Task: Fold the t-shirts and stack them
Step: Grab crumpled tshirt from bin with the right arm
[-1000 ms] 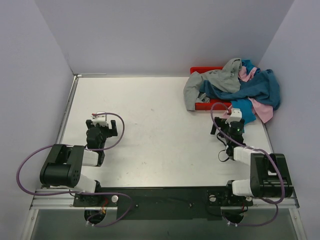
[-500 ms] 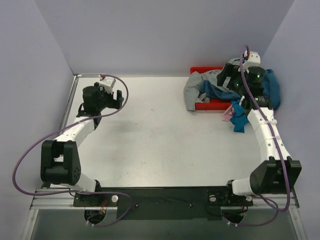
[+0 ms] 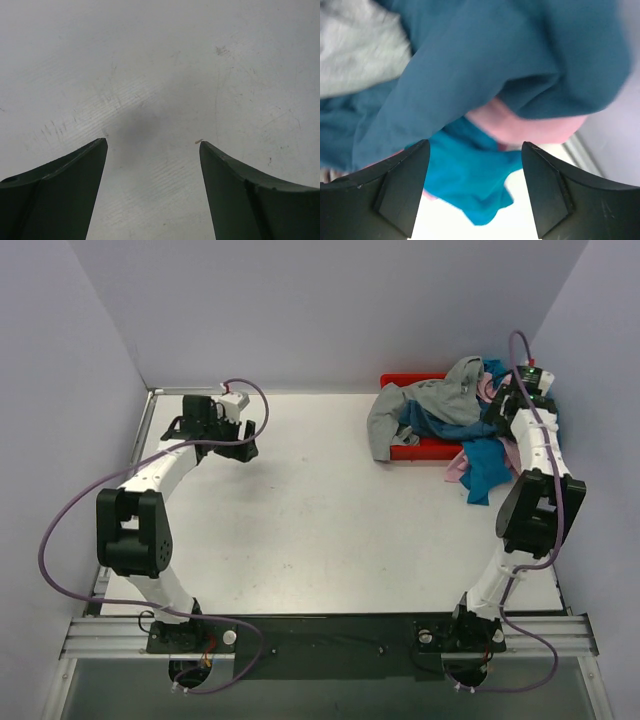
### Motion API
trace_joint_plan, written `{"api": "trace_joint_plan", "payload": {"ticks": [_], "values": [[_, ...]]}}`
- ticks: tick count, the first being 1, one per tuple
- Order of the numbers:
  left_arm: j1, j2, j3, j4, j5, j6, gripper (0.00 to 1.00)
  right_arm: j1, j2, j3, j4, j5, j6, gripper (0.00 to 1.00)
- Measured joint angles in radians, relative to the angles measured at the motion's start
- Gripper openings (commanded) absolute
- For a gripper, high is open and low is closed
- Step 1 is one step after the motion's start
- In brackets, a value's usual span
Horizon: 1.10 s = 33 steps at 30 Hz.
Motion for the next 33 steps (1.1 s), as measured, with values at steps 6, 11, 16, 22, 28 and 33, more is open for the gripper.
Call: {"api": "trace_joint_plan", "payload": {"ticks": [6,11,16,22,28,33], "values": [[-0.004,0.014,0.018,-0.074,0.013,0.023,0.82,-0.103,0.101,0.180,-0.008,0.024,0.027,0.60],[-0.004,0.029,0.056,-0.104,0.018,0.042,0.80,-0.106,0.247,0.319,-0.020,0.026,0.051,0.33],[-0.004,0.038,0.078,-0.135,0.044,0.061,0.77,-0.099,0.319,0.351,-0.066,0.032,0.064,0.00],[-0.004,0.040,0.081,-0.166,0.080,0.076,0.77,-0.084,0.283,0.351,-0.077,0.064,0.023,0.00],[-0.001,0.040,0.093,-0.179,0.111,0.082,0.77,0.071,0.084,0.333,-0.076,0.149,-0.081,0.00],[0.037,0.034,0.096,-0.179,0.144,0.062,0.78,0.366,-0.245,0.219,0.039,0.193,-0.183,0.00]]}}
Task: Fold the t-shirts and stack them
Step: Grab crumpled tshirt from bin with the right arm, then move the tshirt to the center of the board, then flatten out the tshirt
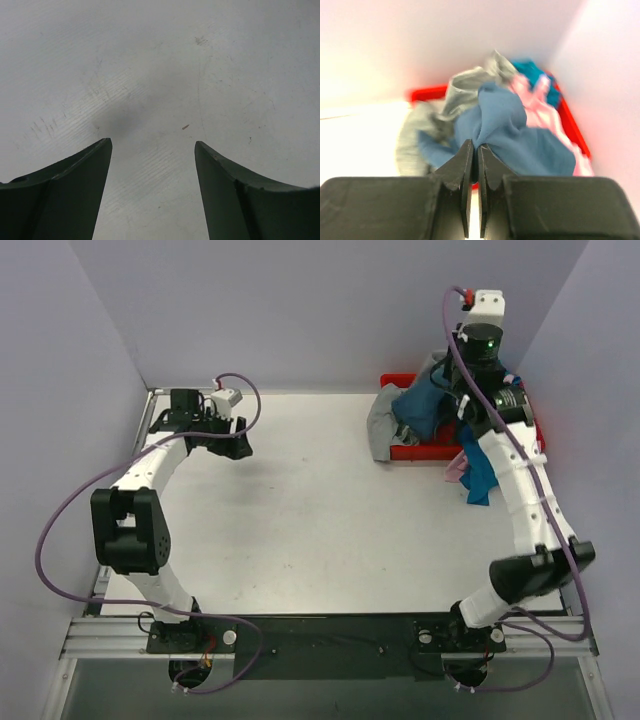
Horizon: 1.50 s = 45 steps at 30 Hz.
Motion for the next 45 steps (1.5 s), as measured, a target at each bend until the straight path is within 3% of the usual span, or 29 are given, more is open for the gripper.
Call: {"api": "trace_joint_plan", "payload": {"ticks": [6,11,18,24,25,26,27,29,30,33,36,42,45], "values": [[0.107,-0.055,0.000,0.005,0.018,-0.024,0.78,0.301,-0.302,-0.082,0.168,-0.158,-0.146,0.00],[0.198,-0.121,0.000,0.018,0.021,-0.037,0.78,0.403,-0.388,-0.076,0.267,-0.406,-0.128,0.00],[0.267,-0.163,0.005,0.028,0.003,-0.048,0.78,0.417,-0.320,-0.091,0.347,-0.547,0.033,0.00],[0.270,-0.163,0.023,0.027,-0.042,-0.032,0.78,0.419,-0.110,-0.153,0.349,-0.563,0.138,0.00],[0.270,-0.163,0.024,0.026,-0.045,-0.029,0.78,0.417,-0.048,-0.143,0.329,-0.562,0.145,0.04],[0.271,-0.162,0.026,0.025,-0.049,-0.027,0.78,0.414,0.023,-0.116,0.299,-0.562,0.150,0.15],[0.271,-0.163,0.026,0.026,-0.052,-0.025,0.78,0.408,0.106,-0.066,0.253,-0.560,0.151,0.37],[0.271,-0.162,0.026,0.022,-0.053,-0.021,0.78,0.394,0.299,0.107,0.135,-0.551,0.144,0.60],[0.271,-0.162,0.026,0.019,-0.053,-0.017,0.78,0.385,0.396,0.207,0.094,-0.539,0.140,0.66],[0.271,-0.162,0.025,0.013,-0.045,0.003,0.79,0.369,0.590,0.406,-0.053,-0.472,0.114,0.69],[0.271,-0.162,0.019,0.002,-0.027,0.028,0.79,0.360,0.546,0.274,-0.113,-0.402,0.088,0.68],[0.271,-0.162,0.007,-0.016,0.027,0.049,0.79,0.416,0.188,-0.305,-0.071,-0.370,0.105,0.65],[0.271,-0.161,0.007,-0.016,0.047,0.048,0.79,0.482,0.122,-0.434,-0.048,-0.383,0.131,0.67]]}}
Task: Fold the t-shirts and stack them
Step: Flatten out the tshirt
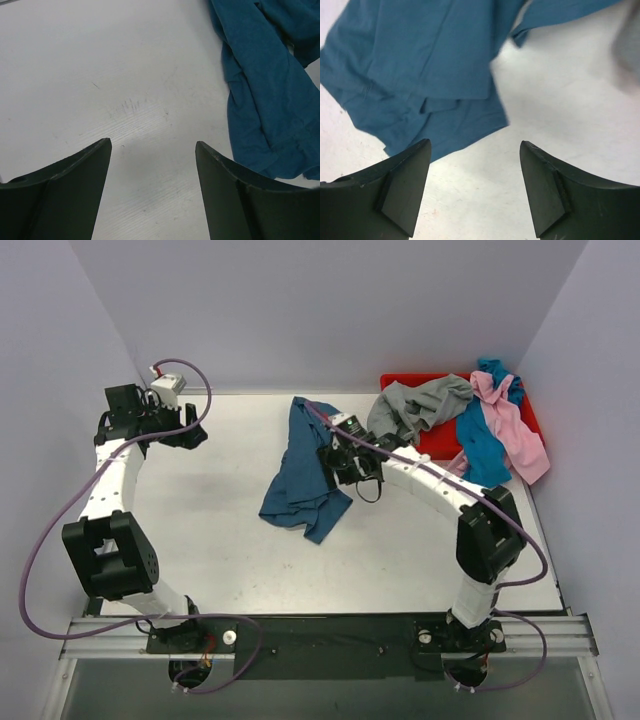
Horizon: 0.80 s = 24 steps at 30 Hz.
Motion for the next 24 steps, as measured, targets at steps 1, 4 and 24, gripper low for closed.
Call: {"api": "trace_joint_plan", "payload": {"ticks": [1,4,24], "values": [[0.000,0.001,0.000,0.000,0.006,0.000,0.79,0.020,0.006,-0.016,0.008,-0.005,0.005,0.67],[0.000,0.007,0.000,0.000,0.023,-0.005,0.79,0.077,0.088,-0.021,0.037,-0.009,0.007,0.67],[0.000,0.010,-0.029,-0.015,0.037,0.002,0.78,-0.032,0.346,0.094,0.166,-0.182,-0.050,0.00]]}}
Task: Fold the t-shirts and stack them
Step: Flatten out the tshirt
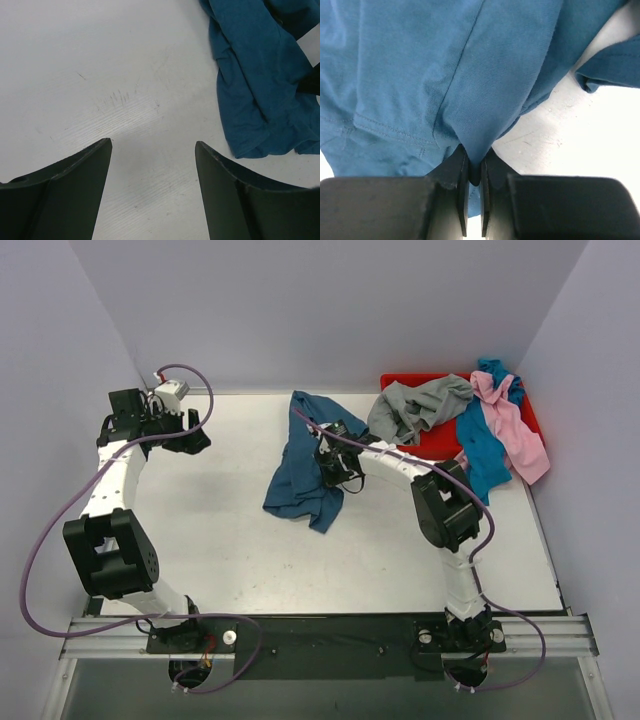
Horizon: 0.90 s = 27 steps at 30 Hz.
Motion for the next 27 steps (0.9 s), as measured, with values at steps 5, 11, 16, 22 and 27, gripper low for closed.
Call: {"api": "trace_joint_plan", "payload": {"ticks": [5,11,16,22,27], "values": [[0.000,0.000,0.000,0.000,0.000,0.002,0.78,0.004,0.000,0.046,-0.019,-0.009,-0.029,0.00],[0.000,-0.004,0.000,-0.003,-0.003,0.003,0.78,0.037,-0.077,0.104,-0.071,-0.022,-0.088,0.00],[0.000,-0.012,0.000,-0.007,-0.002,0.004,0.78,0.115,-0.304,0.135,-0.092,-0.091,-0.173,0.00],[0.000,-0.023,0.000,-0.010,0.008,0.014,0.78,0.121,-0.608,0.129,-0.091,-0.337,-0.288,0.00],[0.000,-0.023,0.000,-0.014,0.021,0.028,0.78,0.004,-0.787,0.018,-0.091,-0.621,-0.382,0.00]]}}
